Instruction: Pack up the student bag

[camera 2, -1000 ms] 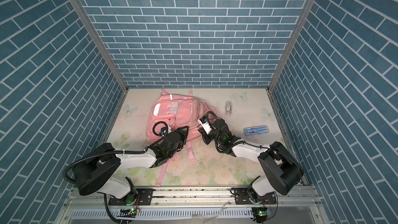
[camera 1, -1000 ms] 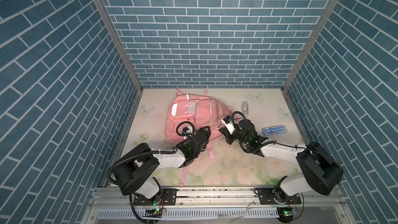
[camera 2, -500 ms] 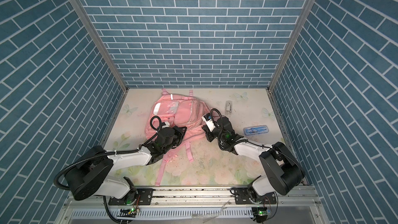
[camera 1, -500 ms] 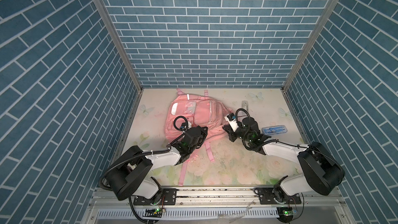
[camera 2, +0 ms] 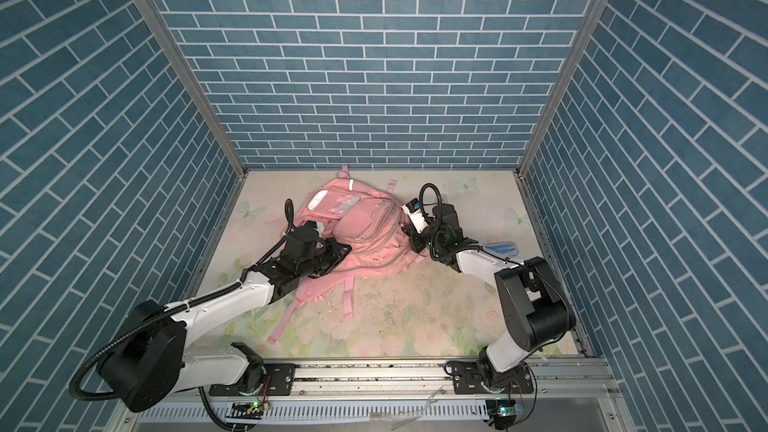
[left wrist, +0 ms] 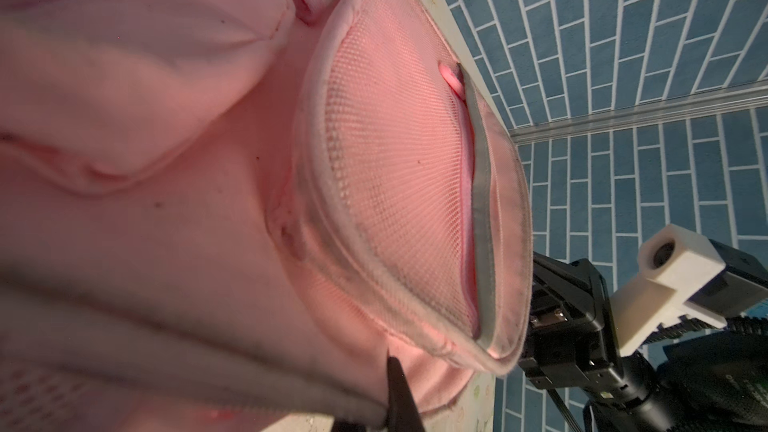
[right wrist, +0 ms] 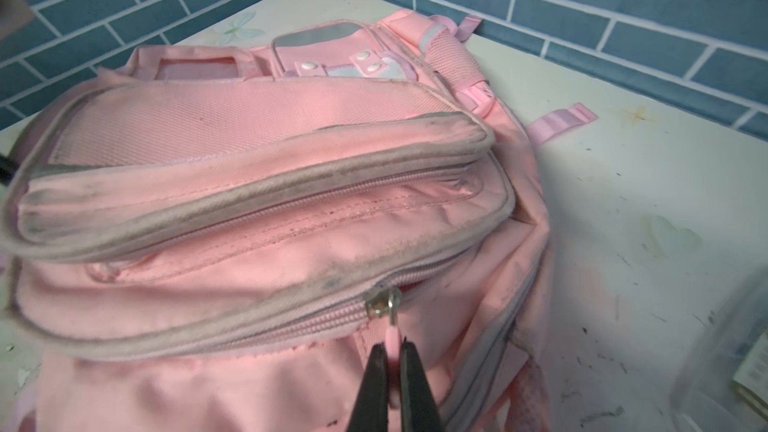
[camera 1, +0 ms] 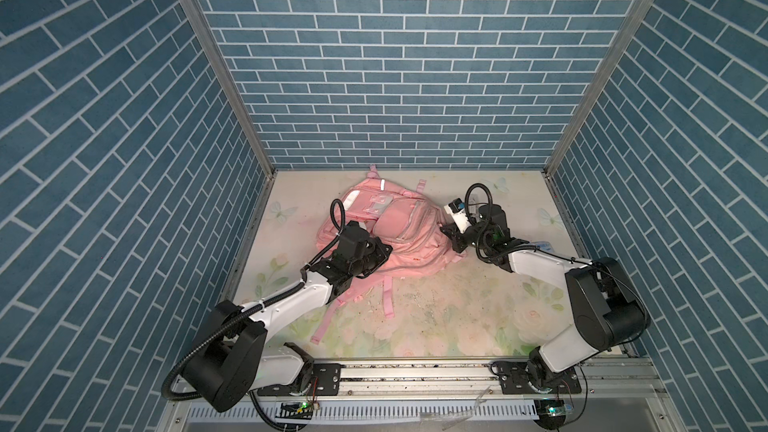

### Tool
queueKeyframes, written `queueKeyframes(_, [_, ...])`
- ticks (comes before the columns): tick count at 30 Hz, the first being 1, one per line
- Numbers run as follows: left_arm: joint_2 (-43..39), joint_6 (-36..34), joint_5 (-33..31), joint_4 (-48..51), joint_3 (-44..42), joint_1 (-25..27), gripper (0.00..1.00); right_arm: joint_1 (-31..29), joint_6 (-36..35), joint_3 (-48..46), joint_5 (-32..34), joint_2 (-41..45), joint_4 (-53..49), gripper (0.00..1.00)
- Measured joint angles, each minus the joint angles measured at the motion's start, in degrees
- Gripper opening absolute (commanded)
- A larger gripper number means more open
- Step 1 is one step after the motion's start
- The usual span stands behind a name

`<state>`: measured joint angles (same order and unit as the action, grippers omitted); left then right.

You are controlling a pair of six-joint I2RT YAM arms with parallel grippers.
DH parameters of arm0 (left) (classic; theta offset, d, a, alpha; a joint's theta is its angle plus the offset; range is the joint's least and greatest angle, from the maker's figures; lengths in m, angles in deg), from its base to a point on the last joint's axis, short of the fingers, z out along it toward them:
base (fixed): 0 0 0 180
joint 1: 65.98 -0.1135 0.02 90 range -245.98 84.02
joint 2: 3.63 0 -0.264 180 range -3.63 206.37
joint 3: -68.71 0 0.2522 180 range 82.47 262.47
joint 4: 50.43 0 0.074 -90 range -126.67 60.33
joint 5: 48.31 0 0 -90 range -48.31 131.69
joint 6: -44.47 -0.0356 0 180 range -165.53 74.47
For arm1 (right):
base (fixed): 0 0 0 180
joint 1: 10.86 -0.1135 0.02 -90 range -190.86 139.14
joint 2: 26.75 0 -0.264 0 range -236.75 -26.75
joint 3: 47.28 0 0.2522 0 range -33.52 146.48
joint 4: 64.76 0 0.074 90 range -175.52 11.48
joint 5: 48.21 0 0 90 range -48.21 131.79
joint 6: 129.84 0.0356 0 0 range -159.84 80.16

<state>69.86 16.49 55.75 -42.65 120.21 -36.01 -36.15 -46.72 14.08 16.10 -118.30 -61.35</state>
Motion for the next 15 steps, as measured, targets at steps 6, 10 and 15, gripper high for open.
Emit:
queueKeyframes(6, [2.19, -10.51, 6.86, 10.34, 6.16, -6.32, 0.00, -1.44, -1.09, 0.28, -0.87, 0.85, -3.13, 0.00])
queueKeyframes(10, [6.36, -18.99, 10.51, 18.45, 11.96, -12.28, 0.00, -5.53, -0.76, -1.64, 1.44, 4.24, -3.58, 0.00])
queueKeyframes(15, [12.72, -26.64, 11.45, 24.20, 19.04, -19.02, 0.37, -13.60, 1.57, -2.05, 5.35, 5.42, -3.02, 0.00])
